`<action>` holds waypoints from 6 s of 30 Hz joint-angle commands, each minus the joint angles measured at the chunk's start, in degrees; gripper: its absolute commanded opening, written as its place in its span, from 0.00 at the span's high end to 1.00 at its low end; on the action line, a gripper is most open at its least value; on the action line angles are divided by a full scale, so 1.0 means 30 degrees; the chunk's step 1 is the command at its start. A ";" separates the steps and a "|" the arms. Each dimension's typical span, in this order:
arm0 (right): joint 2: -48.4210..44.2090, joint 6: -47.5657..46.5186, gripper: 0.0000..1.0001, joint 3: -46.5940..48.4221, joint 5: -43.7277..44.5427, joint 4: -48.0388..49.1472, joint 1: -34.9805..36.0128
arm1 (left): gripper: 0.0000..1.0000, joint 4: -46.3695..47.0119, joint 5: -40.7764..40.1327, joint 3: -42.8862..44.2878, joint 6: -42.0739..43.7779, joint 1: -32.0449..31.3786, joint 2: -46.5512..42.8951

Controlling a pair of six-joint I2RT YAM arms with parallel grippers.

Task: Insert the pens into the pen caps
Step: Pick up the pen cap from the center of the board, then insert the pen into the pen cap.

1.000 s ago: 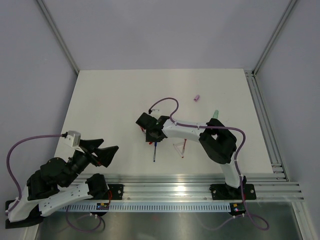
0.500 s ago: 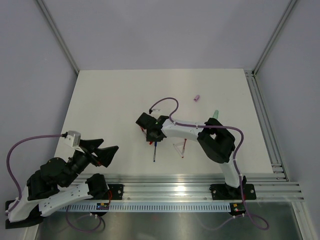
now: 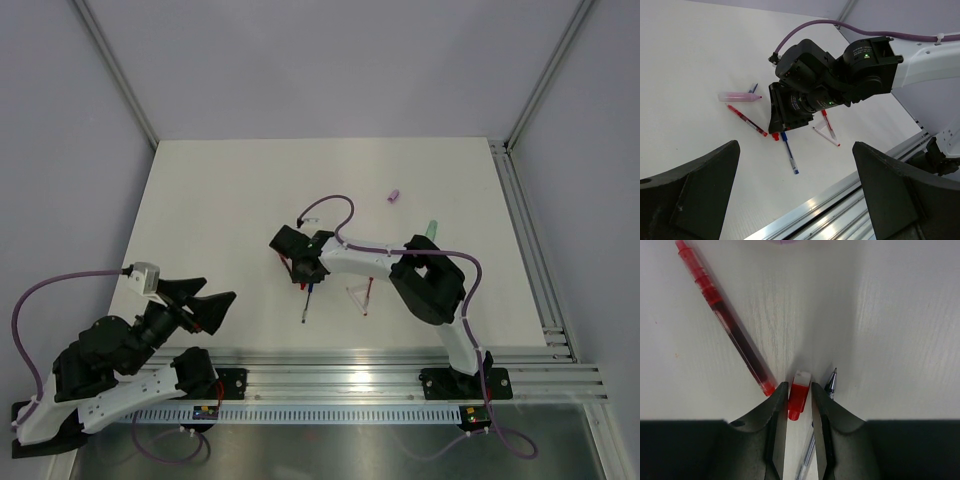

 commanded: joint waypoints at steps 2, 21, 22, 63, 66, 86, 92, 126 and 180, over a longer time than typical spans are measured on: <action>0.0481 0.0194 0.69 0.0841 0.1073 -0.1058 -0.0181 | 0.01 0.1094 0.0298 -0.0030 0.0352 0.0011 -0.0280; 0.1535 0.0077 0.71 0.1632 0.1221 -0.1822 -0.0181 | 0.01 0.1123 0.0386 -0.0030 0.0411 0.0098 -0.0280; 0.1594 0.0077 0.72 0.1691 0.1250 -0.1851 -0.0181 | 0.01 0.1152 0.0386 -0.0059 0.0382 0.0069 -0.0280; -1.0520 -0.3320 0.99 -0.4272 0.0899 0.3508 -0.1322 | 0.01 0.4452 0.3166 0.0001 -0.3483 0.0128 0.7031; -1.3565 -0.3876 0.99 -0.7055 0.0752 0.4006 -0.2170 | 0.01 0.6766 0.4280 -0.0440 -0.4479 0.0128 1.1007; -2.4331 -0.7481 0.96 -1.3979 -0.4138 0.3010 -1.0433 | 0.36 0.7894 -0.1693 0.6997 -1.2947 -0.2508 2.9592; -2.4860 -0.7452 0.96 -1.5415 -0.5078 0.4007 -1.0698 | 0.48 0.6398 -0.2778 0.8640 -1.4002 -0.2685 3.1418; -2.5564 -0.7423 0.95 -1.6502 -0.5605 0.5003 -1.0962 | 0.67 0.6192 -0.1314 0.9110 -1.6699 -0.1249 3.5110; -2.5476 -0.7452 0.94 -1.7030 -0.6280 0.5677 -1.0933 | 0.83 0.5606 -0.0464 0.4979 -1.3506 -0.1337 3.4730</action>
